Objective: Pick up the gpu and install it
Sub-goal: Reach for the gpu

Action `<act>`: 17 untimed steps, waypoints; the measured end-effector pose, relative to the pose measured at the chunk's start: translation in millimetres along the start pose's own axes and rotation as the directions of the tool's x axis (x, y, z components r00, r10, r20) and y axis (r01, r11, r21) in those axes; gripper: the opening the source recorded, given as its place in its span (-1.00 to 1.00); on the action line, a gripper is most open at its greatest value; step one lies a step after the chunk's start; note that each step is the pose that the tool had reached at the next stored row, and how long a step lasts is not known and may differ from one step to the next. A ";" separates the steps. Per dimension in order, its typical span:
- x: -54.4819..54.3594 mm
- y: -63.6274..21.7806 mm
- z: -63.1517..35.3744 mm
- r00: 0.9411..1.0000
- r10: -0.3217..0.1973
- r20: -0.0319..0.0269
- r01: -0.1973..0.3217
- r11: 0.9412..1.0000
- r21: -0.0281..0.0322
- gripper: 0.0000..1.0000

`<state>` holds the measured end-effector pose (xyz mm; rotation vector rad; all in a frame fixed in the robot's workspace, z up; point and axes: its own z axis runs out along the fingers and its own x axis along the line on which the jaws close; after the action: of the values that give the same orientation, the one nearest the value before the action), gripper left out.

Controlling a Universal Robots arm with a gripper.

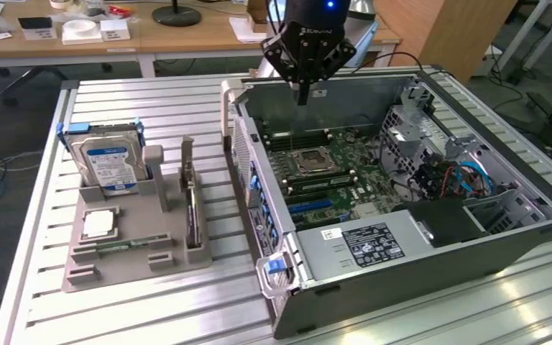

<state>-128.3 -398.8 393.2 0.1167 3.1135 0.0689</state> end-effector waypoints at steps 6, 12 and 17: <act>8.9 -0.7 -0.2 1.000 0.000 0.000 0.000 1.000 0.000 -0.79; 24.0 -1.8 -0.6 1.000 0.000 0.001 0.000 1.000 0.000 -0.79; 35.1 -2.6 -0.7 1.000 0.000 0.001 0.000 1.000 0.000 -0.79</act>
<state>-163.4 -398.8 393.0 0.1166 3.1126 0.0688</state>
